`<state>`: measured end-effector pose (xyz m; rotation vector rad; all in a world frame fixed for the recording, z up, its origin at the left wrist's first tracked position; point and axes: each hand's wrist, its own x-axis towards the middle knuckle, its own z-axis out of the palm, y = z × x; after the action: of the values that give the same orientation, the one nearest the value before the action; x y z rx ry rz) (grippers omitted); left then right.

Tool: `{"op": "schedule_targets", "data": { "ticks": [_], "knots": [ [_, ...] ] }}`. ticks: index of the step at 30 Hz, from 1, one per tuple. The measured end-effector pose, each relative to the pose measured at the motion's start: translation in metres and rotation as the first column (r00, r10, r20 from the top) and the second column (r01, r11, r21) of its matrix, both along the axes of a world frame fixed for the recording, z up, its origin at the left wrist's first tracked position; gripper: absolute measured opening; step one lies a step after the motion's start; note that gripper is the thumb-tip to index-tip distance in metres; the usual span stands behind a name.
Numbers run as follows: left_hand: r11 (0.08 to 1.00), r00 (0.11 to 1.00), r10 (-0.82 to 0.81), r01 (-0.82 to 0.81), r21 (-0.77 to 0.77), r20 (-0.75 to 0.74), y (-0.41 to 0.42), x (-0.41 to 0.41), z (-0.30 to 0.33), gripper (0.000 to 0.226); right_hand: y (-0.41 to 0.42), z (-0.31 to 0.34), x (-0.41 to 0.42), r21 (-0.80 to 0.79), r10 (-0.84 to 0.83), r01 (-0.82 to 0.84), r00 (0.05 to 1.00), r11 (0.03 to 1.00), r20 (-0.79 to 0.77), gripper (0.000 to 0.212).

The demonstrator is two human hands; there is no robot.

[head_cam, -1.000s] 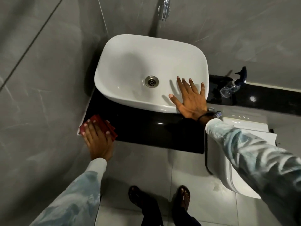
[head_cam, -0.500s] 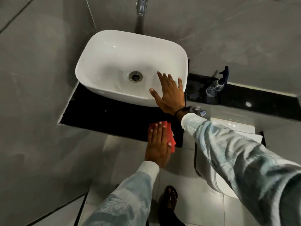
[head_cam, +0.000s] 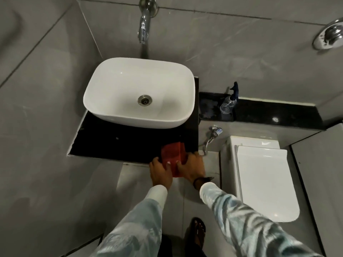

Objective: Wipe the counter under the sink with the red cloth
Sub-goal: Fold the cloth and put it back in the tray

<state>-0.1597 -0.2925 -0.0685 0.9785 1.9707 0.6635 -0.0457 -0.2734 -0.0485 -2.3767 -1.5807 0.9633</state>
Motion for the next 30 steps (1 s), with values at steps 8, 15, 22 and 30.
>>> {"op": "schedule_targets", "data": {
  "ticks": [8,15,22,30],
  "knots": [
    [0.966,0.925,0.107,-0.010,-0.258,0.365,0.026,-0.009,0.010,0.030,0.012,0.013,0.011,-0.225,-0.363,0.307,0.889,0.925,-0.279,0.013],
    [0.961,0.878,-0.116,0.217,-0.169,0.464,0.054,0.044,0.052,0.019,0.018,0.061,0.082,-0.293,-0.549,0.464,0.702,0.836,-0.454,0.022],
    [0.959,0.888,-0.254,0.282,-0.020,0.384,0.127,0.132,0.065,0.024,0.076,0.074,0.163,-0.115,-0.600,0.612,0.693,0.783,-0.400,0.015],
    [0.961,0.952,-0.260,0.272,-0.058,0.162,0.236,0.207,0.033,0.032,0.186,0.021,0.216,-0.026,-0.498,0.517,0.810,0.856,-0.310,0.031]
  ]
}}
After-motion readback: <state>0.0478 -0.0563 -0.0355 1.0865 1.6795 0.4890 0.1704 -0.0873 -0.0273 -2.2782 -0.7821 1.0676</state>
